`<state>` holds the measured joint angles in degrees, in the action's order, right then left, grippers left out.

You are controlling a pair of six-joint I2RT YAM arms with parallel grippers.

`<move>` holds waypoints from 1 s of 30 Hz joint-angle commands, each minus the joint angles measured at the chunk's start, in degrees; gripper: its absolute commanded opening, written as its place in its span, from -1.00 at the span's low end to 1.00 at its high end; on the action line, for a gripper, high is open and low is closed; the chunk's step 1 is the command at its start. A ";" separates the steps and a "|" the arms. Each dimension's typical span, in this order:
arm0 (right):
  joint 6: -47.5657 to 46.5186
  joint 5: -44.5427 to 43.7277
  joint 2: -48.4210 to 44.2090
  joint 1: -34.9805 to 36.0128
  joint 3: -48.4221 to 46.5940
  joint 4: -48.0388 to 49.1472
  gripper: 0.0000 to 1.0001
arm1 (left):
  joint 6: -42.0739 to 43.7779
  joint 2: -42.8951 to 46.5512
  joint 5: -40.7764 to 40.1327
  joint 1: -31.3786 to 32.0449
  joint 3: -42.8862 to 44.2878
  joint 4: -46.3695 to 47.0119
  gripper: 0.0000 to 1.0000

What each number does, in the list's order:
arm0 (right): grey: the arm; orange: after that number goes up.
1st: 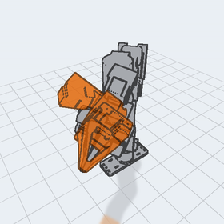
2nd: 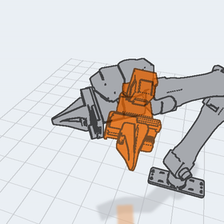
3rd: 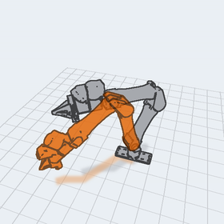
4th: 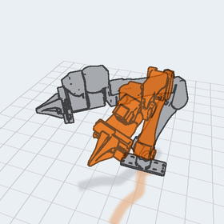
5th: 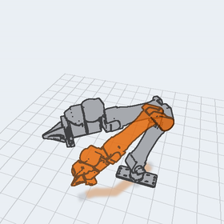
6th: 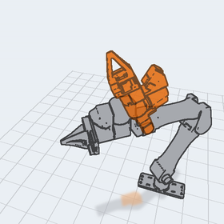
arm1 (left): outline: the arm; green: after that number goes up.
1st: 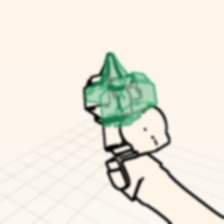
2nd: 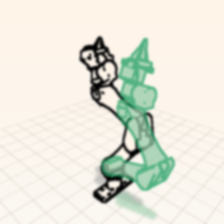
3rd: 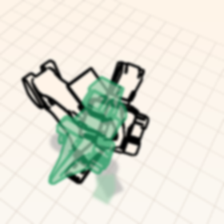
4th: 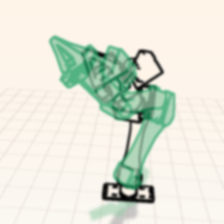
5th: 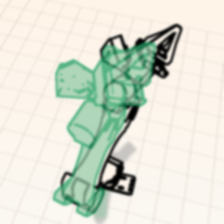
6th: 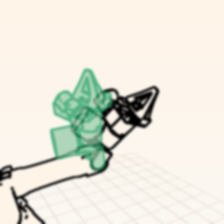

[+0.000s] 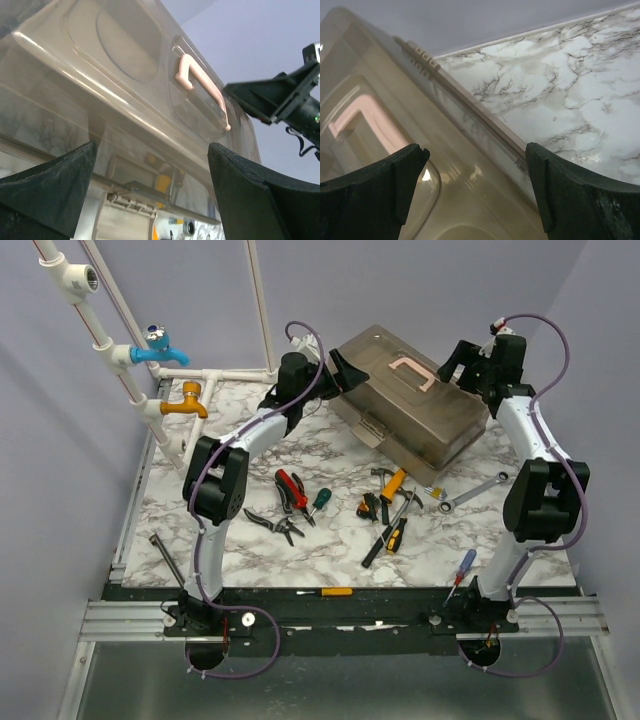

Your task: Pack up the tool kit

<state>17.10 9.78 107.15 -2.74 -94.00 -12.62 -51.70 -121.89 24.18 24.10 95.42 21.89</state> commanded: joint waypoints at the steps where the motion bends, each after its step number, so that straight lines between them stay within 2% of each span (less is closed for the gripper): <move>1: -0.71 6.92 -4.19 0.65 6.78 -7.95 0.85 | -0.92 -5.70 6.09 4.02 7.70 -1.88 0.88; 8: -0.08 3.39 -13.78 0.64 15.94 -8.33 0.84 | -1.43 -7.00 6.93 8.60 8.91 1.11 0.88; 11: 0.67 -2.12 -16.90 0.63 18.57 -6.98 0.85 | -1.29 -5.74 6.52 9.21 7.20 1.92 0.88; 18: -1.40 -13.43 -19.01 2.70 13.83 -11.87 0.83 | 3.85 3.67 5.51 6.36 -0.02 0.29 0.90; 23: -3.06 -17.31 -19.21 8.89 9.30 -13.25 0.80 | 4.55 12.57 5.40 3.52 -9.69 1.87 0.90; 26: -4.61 -19.82 -16.54 11.94 5.34 -15.03 0.78 | 5.15 15.79 3.45 3.28 -14.94 2.17 0.90; 30: -6.62 -26.37 -11.98 15.34 -0.46 -18.45 0.66 | 4.24 15.47 2.01 3.32 -15.77 -2.33 0.90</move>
<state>12.99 -9.78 91.53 9.52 -89.30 -26.85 -47.90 -106.19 27.64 26.65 81.14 22.63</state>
